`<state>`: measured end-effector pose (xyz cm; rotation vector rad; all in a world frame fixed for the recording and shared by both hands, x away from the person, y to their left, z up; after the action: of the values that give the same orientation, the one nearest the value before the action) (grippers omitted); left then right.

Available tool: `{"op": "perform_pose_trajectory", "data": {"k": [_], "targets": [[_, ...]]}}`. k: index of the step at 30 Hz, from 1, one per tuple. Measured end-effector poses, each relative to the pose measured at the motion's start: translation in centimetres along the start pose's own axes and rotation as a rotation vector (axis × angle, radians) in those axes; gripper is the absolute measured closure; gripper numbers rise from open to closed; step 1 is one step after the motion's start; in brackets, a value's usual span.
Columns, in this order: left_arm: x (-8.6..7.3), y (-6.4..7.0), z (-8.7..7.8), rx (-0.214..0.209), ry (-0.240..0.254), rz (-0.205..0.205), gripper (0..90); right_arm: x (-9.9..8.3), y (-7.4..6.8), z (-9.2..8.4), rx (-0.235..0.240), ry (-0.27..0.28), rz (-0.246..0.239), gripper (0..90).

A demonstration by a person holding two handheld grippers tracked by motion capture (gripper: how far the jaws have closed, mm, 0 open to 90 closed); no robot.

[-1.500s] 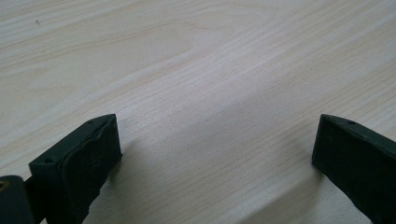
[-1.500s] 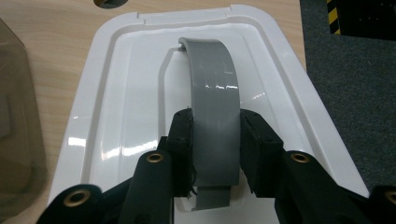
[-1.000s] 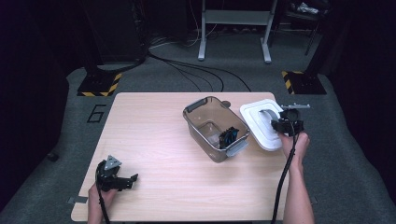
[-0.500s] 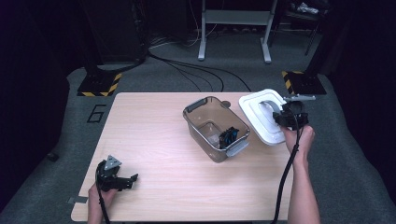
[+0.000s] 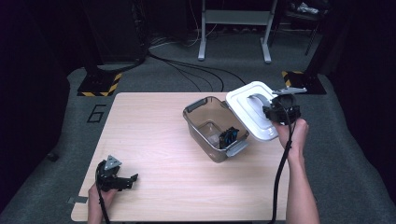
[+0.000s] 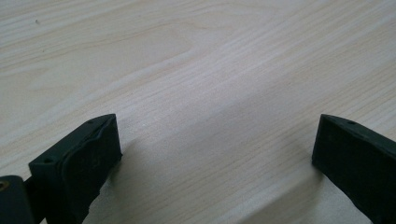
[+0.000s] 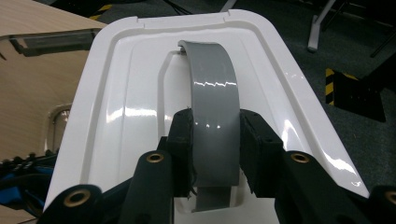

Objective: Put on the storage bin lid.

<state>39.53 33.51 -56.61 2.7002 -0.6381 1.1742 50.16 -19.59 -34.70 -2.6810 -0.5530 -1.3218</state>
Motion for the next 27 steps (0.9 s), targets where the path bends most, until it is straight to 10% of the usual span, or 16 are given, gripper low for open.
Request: {"op": "perform_pose_trajectory", "data": {"k": [27], "targets": [[0.0, 0.0, 0.0, 0.0, 0.001, 0.0, 1.2, 2.9, -7.9, 1.4, 0.148, -0.02, -0.118, 67.0]]}}
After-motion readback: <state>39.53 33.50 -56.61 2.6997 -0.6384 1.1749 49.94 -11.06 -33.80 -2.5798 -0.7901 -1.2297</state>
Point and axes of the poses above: each handheld gripper's, and its own axes: z roughly forward along the jaws, x roughly out of its top, y roughly to its right, the point moved 5 cm from there along z, roughly forward along the jaws, and after that the axes turned 4 degrees about x, right-handed, at the moved point
